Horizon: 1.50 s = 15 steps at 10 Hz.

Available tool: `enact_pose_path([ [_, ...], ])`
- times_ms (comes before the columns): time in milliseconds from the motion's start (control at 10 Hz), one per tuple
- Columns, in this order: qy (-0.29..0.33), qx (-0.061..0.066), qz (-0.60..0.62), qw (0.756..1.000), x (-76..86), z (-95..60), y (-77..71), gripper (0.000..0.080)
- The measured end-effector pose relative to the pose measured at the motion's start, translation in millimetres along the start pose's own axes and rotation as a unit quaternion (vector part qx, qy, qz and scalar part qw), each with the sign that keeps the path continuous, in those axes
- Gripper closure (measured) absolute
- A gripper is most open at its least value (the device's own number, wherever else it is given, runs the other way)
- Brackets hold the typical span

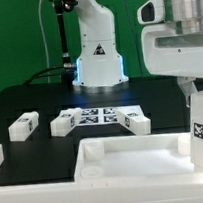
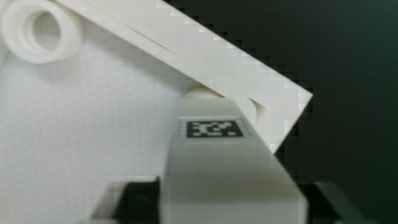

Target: Assemble desk

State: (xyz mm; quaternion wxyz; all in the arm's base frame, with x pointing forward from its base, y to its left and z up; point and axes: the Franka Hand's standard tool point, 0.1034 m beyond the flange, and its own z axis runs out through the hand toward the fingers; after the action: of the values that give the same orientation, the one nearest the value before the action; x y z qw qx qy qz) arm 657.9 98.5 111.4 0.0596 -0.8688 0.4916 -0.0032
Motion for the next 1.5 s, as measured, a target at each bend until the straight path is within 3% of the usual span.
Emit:
enact_pose_path([
  [200, -0.007, -0.009, -0.045, 0.999, -2.0, -0.3, 1.6, 0.019],
  [300, -0.005, -0.01, -0.111, 0.994, -1.6, -1.1, 0.8, 0.0162],
  [500, -0.006, -0.009, -0.209, 0.978, -3.2, -0.9, -0.1, 0.0152],
  [800, -0.006, -0.007, -0.36, 0.933, -2.3, -3.3, -2.8, 0.0151],
  [1500, 0.0, -0.014, -0.603, 0.798, 2.0, -3.0, -2.1, 0.0151],
])
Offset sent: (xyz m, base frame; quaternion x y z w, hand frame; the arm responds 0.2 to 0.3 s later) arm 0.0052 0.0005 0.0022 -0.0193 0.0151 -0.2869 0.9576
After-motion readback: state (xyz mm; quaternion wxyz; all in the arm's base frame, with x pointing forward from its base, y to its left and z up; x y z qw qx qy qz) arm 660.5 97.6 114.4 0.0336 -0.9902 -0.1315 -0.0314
